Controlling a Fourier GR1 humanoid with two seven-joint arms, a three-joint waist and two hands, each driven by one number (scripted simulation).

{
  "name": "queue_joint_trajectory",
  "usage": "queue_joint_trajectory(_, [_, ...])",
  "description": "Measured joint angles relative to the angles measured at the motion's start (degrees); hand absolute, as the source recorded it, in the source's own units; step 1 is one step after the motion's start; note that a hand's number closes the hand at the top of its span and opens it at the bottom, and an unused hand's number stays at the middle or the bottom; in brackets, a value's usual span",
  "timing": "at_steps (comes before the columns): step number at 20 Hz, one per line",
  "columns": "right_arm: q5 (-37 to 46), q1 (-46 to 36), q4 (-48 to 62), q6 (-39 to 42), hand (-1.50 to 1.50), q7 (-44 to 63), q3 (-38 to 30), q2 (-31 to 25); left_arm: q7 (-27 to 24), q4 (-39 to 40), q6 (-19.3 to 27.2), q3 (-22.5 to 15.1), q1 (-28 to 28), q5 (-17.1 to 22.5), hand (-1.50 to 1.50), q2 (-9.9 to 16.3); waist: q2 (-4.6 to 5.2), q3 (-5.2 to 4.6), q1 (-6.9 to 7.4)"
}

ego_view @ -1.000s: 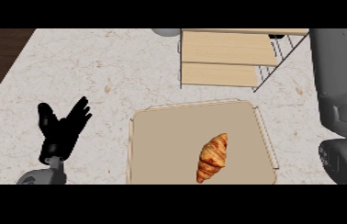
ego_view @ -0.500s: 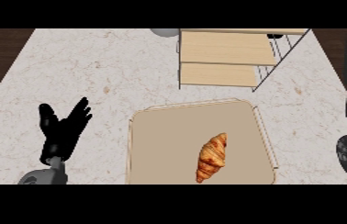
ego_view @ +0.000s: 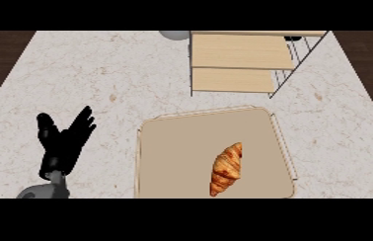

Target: Pick the bell pepper from the tray and place it in the tiered shelf

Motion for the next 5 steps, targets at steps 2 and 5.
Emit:
queue_joint_trajectory(2, [-2.6,2.4,-1.8,2.5,-1.5,0.0,-1.3,-1.8,-1.4,1.2,0.3,0.1,-0.1,-0.4,0.0,-0.3,-0.05,0.08,-0.14])
queue_joint_trajectory(5, [-6.6,6.1,-4.1,6.2,-1.5,-0.5,-3.2,-4.3,-1.7,0.7,0.2,0.2,0.3,-0.4,0.0,-0.5,-0.06,0.08,-0.04])
